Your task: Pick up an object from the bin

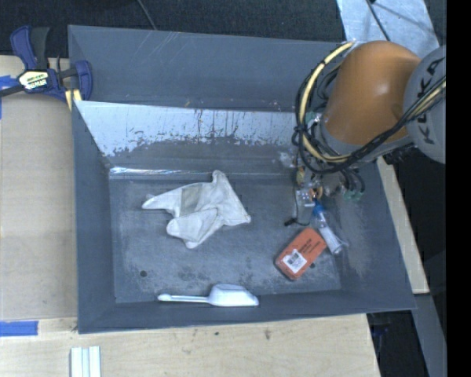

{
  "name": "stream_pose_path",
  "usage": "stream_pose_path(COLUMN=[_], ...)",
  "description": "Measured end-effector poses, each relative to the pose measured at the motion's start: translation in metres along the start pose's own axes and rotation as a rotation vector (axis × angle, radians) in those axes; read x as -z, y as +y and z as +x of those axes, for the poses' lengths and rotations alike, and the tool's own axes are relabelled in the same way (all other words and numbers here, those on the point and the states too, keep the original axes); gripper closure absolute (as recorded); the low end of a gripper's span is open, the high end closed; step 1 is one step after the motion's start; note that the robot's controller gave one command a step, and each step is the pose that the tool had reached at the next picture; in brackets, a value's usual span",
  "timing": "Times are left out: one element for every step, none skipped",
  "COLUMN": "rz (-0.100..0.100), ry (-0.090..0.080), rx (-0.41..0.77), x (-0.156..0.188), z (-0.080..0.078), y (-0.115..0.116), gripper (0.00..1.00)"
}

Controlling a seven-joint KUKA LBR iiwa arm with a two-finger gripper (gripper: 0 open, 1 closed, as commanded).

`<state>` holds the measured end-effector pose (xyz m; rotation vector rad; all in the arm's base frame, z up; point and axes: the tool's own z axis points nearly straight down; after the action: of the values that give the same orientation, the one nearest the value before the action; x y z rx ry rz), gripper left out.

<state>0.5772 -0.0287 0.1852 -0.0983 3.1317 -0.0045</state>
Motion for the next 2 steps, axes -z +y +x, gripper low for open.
stream_pose_path(rz=[-0.006, -0.001], ry=[0.005, 0.006], rx=[-0.025, -0.018], x=[-0.033, -0.054], z=[-0.002, 0.002], y=[0.022, 0.068], gripper=[0.00, 0.00])
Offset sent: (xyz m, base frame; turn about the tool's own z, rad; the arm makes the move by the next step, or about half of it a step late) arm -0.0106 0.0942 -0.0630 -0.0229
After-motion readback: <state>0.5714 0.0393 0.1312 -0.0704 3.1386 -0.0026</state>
